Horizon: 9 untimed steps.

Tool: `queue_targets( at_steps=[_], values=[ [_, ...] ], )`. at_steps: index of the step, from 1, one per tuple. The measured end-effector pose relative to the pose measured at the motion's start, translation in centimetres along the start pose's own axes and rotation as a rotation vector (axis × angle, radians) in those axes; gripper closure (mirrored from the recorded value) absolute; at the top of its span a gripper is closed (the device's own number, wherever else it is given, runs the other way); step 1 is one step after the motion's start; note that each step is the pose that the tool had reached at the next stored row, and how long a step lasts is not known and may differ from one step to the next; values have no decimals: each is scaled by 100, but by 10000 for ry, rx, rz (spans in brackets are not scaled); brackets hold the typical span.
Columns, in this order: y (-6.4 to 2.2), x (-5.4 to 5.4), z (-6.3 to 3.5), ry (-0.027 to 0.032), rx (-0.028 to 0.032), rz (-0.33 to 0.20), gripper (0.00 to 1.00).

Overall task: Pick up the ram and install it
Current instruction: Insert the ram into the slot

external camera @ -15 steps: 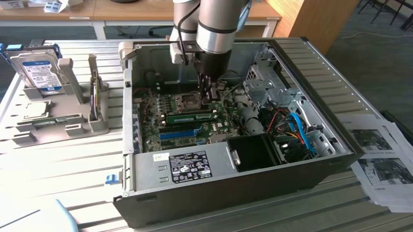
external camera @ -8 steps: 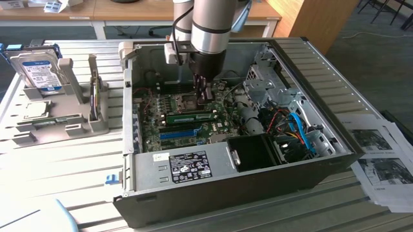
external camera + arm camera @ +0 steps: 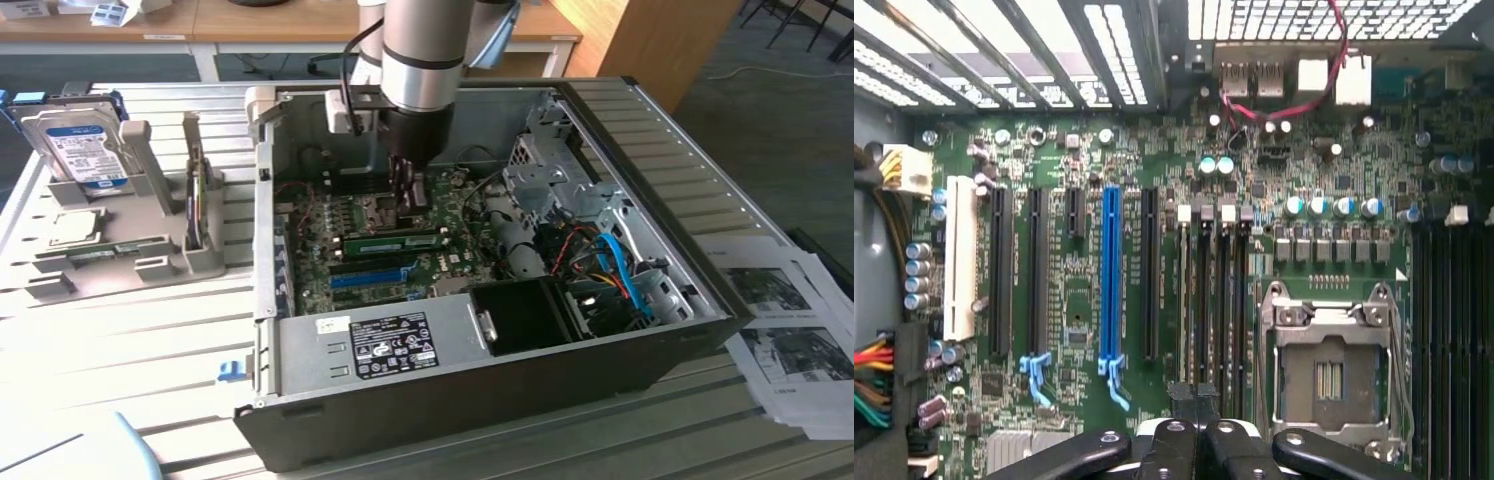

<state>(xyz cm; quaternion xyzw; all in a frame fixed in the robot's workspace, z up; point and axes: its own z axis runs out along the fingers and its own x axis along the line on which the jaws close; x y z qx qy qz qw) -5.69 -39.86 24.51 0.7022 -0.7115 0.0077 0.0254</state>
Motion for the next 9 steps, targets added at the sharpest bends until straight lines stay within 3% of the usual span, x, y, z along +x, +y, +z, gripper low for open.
queue_targets(
  at_steps=[9],
  values=[
    [149,2,4,-1,37,2,91]
  ],
)
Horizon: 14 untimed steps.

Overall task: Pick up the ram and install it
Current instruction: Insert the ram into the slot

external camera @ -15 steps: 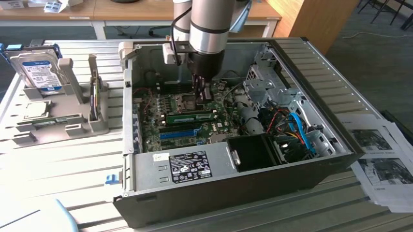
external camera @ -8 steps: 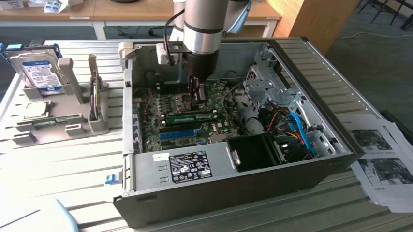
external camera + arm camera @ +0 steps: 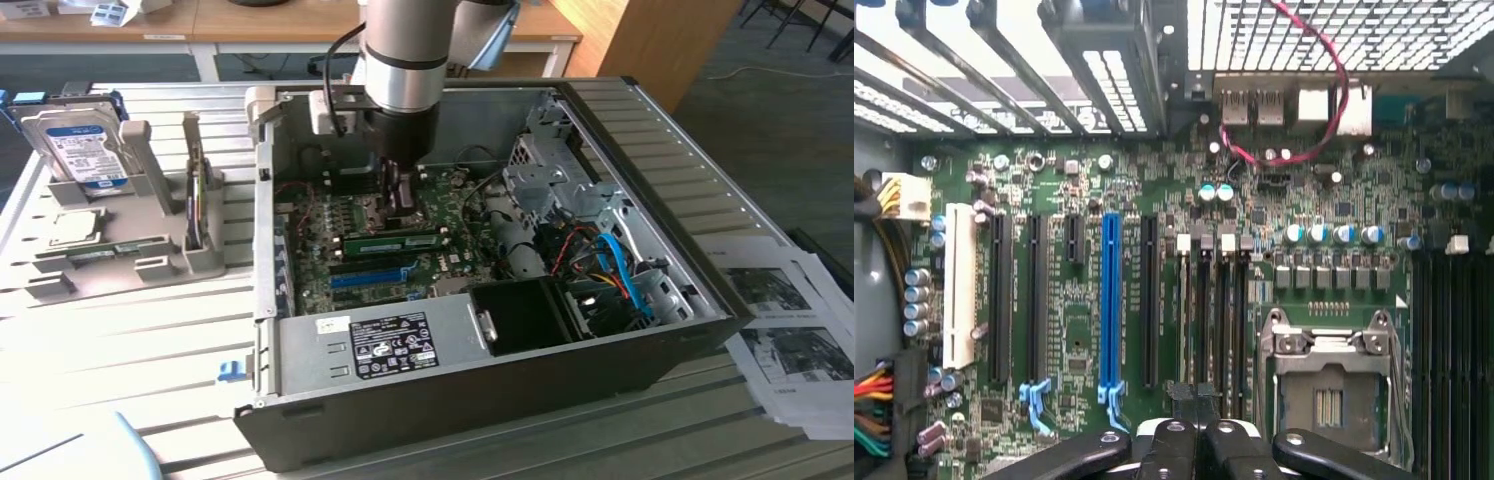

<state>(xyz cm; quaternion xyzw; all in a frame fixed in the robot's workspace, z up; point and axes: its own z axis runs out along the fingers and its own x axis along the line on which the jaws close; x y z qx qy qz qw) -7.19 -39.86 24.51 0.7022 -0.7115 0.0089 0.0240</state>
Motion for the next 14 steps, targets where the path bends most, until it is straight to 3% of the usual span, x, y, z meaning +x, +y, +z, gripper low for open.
queue_targets(
  at_steps=[9,14],
  values=[
    [120,1,3,0,23,1,91],
    [138,11,3,0,24,0,91]
  ],
)
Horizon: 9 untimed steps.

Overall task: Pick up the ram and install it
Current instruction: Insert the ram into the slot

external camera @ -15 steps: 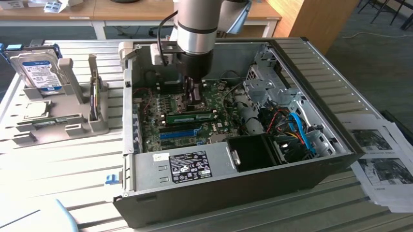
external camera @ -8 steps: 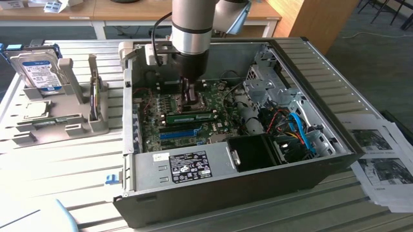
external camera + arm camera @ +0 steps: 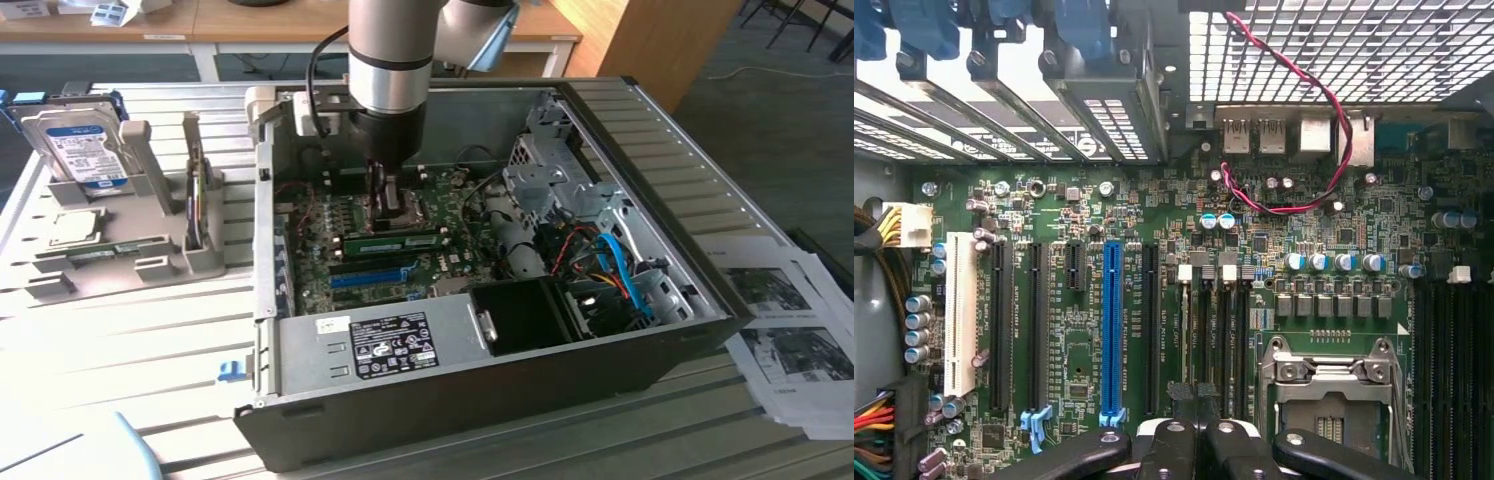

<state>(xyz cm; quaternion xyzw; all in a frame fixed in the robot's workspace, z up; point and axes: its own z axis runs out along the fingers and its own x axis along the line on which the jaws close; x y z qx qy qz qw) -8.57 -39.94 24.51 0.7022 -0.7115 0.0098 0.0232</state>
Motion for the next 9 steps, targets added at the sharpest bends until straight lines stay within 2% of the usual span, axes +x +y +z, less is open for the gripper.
queue_targets(
  at_steps=[9],
  values=[
    [12,1,0,-1,3,-1,91]
  ],
)
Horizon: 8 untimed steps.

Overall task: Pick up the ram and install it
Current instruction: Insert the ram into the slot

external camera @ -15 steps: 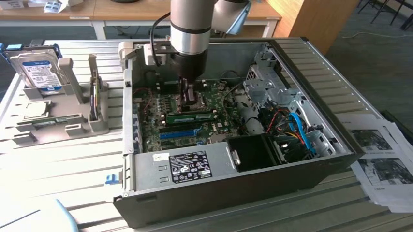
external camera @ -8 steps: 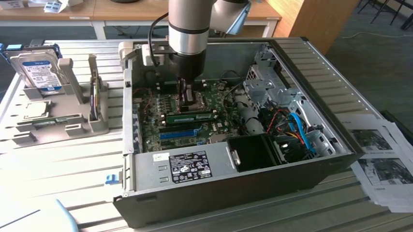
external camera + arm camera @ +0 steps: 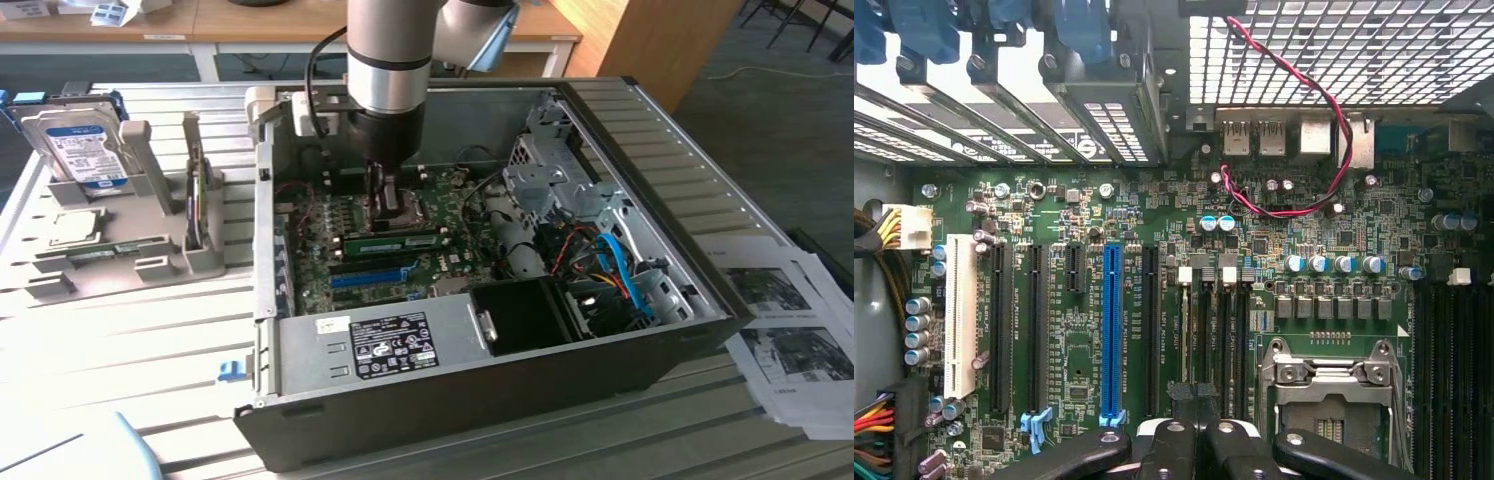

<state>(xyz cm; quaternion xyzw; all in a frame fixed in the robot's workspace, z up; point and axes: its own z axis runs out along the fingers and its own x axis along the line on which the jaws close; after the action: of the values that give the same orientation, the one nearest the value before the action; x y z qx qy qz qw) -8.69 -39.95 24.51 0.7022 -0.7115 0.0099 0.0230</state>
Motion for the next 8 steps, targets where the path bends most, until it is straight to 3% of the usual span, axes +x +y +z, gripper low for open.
queue_targets(
  at_steps=[8],
  values=[
    [0,2,16,2,-1,1,91]
  ],
)
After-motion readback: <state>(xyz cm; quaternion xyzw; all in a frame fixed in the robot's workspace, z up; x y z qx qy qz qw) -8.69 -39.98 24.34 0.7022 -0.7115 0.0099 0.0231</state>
